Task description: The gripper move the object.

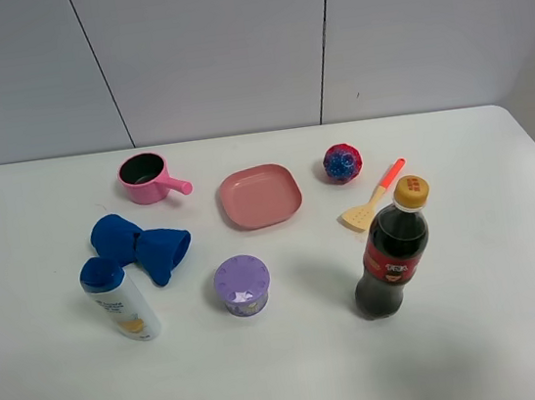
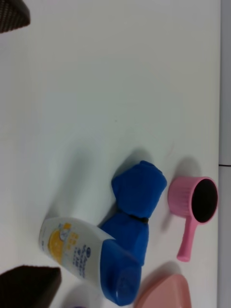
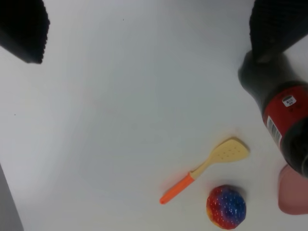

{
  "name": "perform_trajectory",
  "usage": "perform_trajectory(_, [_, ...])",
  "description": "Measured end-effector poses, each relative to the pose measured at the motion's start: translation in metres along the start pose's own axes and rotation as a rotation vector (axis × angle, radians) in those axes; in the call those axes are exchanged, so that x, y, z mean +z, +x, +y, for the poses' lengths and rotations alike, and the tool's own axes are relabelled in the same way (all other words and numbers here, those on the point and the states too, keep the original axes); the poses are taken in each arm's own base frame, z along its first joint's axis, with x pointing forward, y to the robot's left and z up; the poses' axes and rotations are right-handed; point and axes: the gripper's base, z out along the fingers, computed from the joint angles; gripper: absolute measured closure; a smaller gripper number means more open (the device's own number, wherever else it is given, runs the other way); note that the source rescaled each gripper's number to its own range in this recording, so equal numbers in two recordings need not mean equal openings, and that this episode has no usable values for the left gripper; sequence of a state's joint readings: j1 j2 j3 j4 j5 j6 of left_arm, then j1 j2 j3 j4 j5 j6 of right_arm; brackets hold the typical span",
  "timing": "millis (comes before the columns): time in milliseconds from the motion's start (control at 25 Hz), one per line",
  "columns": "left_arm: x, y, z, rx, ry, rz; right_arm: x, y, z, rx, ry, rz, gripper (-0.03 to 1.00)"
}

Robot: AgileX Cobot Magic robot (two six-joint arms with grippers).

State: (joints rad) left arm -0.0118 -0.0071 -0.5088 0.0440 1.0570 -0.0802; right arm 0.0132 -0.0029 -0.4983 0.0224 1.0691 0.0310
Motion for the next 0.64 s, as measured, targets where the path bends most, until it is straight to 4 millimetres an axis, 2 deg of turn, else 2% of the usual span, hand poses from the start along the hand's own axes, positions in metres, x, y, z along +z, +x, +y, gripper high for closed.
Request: perform_trajectory(640, [0.0000,0.0000,0.0000,0.000,0.000,0.000,0.0000,-0.0004,-0.0003,-0.002,0.004,-0.004,0.02])
